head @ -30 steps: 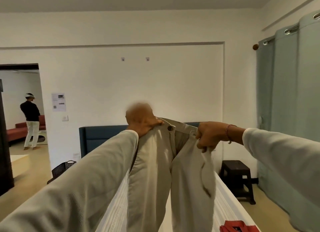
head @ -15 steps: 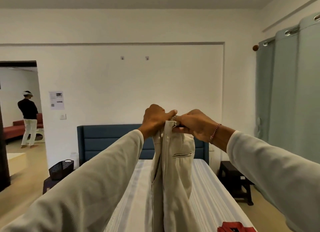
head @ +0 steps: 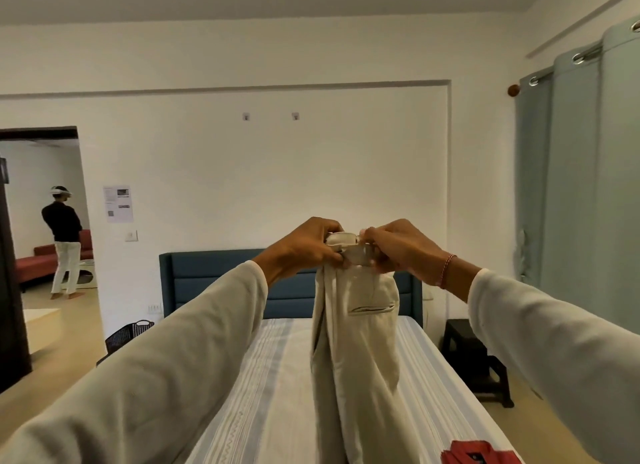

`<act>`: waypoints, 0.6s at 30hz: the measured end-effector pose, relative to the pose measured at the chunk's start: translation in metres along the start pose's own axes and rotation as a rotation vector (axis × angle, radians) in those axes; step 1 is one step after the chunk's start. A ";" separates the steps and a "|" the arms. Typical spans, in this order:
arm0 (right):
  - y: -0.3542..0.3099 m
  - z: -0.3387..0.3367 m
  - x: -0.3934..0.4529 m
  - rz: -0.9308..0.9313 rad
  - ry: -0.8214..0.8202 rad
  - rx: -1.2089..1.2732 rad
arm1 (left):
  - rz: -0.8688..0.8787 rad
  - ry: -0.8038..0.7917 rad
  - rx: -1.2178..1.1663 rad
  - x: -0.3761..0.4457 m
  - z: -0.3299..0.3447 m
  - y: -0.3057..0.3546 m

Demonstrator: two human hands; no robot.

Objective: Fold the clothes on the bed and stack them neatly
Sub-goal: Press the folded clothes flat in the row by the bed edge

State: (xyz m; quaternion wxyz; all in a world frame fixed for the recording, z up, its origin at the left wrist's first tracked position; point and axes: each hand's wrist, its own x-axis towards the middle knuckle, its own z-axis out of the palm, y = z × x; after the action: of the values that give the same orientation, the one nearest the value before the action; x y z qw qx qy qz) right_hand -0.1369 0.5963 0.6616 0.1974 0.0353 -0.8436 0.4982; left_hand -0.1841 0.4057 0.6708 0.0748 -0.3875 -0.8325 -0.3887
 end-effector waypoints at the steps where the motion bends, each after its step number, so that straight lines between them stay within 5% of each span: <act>1: 0.002 -0.006 -0.003 -0.086 -0.054 -0.145 | 0.014 -0.025 -0.003 -0.002 -0.002 -0.004; 6: 0.030 -0.036 0.005 -0.372 -0.242 -0.889 | 0.079 -0.033 -0.076 -0.005 -0.015 -0.011; 10: 0.044 -0.059 0.016 -0.554 -0.196 -1.139 | 0.103 -0.045 -0.054 -0.009 -0.031 -0.017; 14: 0.039 -0.079 0.029 -0.853 0.031 -1.073 | 0.097 0.065 -0.015 -0.015 -0.045 -0.023; 18: 0.002 -0.086 0.034 -0.628 -0.027 -0.791 | 0.143 0.216 0.053 -0.012 -0.051 -0.016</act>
State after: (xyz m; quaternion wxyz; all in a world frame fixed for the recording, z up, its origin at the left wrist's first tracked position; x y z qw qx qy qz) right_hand -0.1432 0.6753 0.7093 0.3251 0.2162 -0.9189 0.0563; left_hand -0.1959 0.3561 0.6910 0.2016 -0.3995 -0.7999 -0.3999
